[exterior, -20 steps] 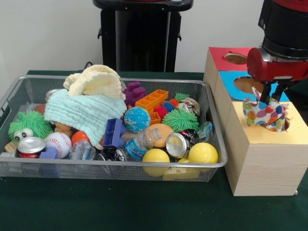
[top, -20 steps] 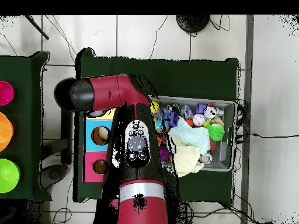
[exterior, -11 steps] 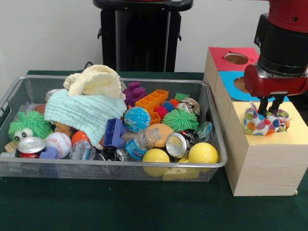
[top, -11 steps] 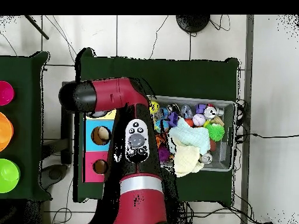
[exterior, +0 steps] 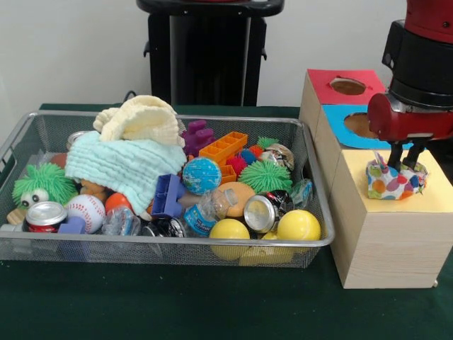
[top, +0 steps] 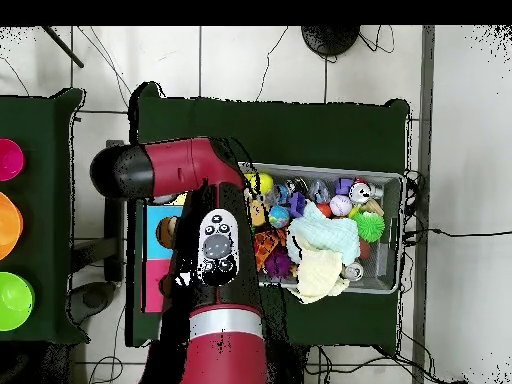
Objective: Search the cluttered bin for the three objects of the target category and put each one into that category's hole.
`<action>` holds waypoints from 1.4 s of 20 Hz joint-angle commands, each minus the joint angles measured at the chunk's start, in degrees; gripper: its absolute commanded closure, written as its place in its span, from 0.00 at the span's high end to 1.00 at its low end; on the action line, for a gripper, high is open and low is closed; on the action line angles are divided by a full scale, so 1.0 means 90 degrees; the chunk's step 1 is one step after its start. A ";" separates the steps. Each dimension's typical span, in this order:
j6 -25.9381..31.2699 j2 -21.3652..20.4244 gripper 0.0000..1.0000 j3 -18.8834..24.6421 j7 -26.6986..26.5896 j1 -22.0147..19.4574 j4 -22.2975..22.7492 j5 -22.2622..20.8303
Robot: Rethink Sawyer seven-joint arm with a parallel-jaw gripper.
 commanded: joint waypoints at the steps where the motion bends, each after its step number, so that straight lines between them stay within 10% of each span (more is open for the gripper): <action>1: -0.0647 0.0299 0.00 -0.0044 0.2034 0.0274 0.0939 0.0271; 28: -0.1926 0.1491 0.00 -0.0415 0.1472 0.0109 0.0680 0.0196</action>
